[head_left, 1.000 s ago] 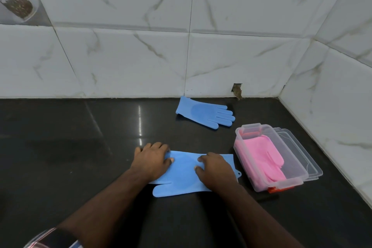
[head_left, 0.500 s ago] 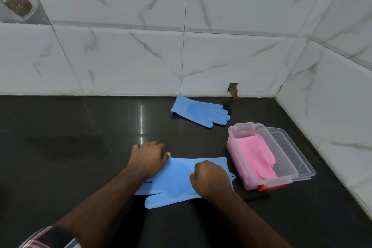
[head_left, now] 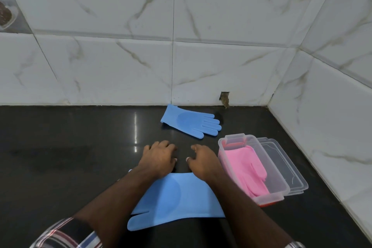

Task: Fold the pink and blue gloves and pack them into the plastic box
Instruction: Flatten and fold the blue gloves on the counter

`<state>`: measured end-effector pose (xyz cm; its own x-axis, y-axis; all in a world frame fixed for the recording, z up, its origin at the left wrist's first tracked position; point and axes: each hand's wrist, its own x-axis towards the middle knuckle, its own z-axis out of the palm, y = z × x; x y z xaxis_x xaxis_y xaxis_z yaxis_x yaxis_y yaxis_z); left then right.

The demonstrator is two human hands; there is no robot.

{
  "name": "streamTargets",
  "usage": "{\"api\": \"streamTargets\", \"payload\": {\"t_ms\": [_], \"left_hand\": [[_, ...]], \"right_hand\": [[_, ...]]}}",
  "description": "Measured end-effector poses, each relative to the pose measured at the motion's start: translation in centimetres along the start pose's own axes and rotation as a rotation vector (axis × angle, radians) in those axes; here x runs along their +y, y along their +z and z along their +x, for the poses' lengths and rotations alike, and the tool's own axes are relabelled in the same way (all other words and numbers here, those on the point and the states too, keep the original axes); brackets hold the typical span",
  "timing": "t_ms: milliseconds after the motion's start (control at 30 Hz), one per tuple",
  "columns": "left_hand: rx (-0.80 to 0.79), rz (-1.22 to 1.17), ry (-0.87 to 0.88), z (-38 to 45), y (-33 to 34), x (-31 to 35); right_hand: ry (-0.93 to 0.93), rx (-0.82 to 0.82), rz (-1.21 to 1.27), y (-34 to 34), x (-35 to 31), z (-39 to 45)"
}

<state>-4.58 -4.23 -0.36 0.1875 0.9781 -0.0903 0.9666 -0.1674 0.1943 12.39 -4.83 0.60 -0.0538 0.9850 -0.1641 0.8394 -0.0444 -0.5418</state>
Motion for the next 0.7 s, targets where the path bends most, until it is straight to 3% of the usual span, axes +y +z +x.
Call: {"api": "streamTargets", "payload": {"t_ms": [300,700], "left_hand": [[-0.082,-0.018,-0.025,3.0,0.2,0.3],[-0.088,-0.123,-0.079,3.0,0.0,-2.1]], "right_hand": [[-0.05,-0.048,-0.136,-0.2,-1.5,5.5],[0.021,-0.114,-0.445,0.1,-1.8,8.8]]}}
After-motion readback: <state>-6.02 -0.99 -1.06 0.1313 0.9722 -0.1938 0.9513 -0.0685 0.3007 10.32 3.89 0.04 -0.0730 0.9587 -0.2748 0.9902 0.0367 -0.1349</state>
